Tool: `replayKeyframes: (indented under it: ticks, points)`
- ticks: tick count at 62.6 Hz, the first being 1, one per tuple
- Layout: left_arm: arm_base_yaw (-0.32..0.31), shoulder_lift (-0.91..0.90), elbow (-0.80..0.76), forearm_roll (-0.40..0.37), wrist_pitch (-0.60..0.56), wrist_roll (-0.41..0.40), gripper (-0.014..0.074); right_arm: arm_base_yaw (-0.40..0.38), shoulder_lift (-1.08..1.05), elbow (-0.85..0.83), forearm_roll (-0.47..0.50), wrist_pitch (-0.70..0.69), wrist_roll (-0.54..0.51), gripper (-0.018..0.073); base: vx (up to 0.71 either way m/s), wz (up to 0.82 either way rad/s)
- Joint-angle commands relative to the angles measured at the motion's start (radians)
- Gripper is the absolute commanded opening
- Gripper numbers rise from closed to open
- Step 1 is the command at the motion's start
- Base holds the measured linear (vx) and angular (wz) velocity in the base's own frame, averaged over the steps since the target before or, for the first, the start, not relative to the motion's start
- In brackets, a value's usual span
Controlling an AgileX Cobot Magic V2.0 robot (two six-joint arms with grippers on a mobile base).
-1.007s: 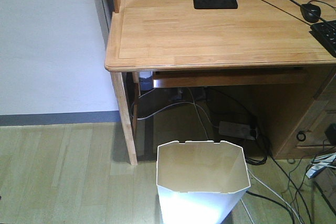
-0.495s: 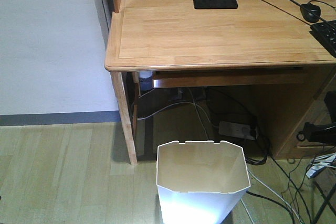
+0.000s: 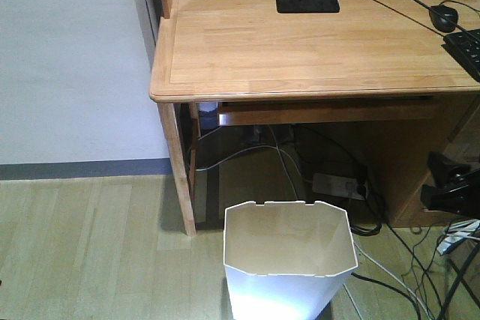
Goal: Move trash bin to bedside with robot
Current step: 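Lower the right gripper toward the rim of the white trash bin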
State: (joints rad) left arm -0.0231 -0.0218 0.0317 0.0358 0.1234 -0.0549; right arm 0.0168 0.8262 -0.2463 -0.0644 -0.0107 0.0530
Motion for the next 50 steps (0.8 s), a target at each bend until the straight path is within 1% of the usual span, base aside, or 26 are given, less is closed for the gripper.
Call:
replayKeyframes:
  ticks: [1, 7, 15, 23, 27, 33, 41, 50]
  points:
    - [0.0, -0.005, -0.024, -0.002, -0.073, -0.004, -0.0006, -0.001, 0.01, -0.033, -0.006, -0.066, -0.012, 0.0606, 0.0, 0.0]
    - [0.0, -0.005, -0.024, -0.002, -0.073, -0.004, -0.0006, -0.001, 0.012, -0.033, -0.004, -0.067, -0.01, 0.0608, 0.0, 0.0]
    - [0.0, -0.005, -0.024, -0.002, -0.073, -0.004, -0.0006, -0.001, 0.012, -0.044, 0.027, -0.076, 0.011, 0.0582, 0.0, 0.0]
    - [0.0, -0.005, -0.024, -0.002, -0.073, -0.004, -0.0006, -0.001, 0.057, -0.123, 0.027, 0.021, 0.012, 0.0547, 0.0, 0.0]
    - [0.0, -0.005, -0.024, -0.002, -0.073, -0.004, -0.0006, -0.001, 0.104, -0.176, 0.027, 0.09, 0.012, 0.0531, 0.0, 0.0]
    - [0.0, -0.005, -0.024, -0.002, -0.073, -0.004, -0.0006, -0.001, 0.172, -0.246, 0.025, 0.159, 0.011, 0.0507, 0.0, 0.0]
    - [0.0, -0.005, -0.024, -0.002, -0.073, -0.004, -0.0006, -0.001, 0.263, -0.318, 0.025, 0.207, 0.011, 0.0486, 0.0, 0.0]
    - [0.0, -0.005, -0.024, -0.002, -0.073, -0.004, -0.0006, -0.001, 0.385, -0.391, 0.023, 0.261, 0.0, 0.0484, 0.0, 0.0]
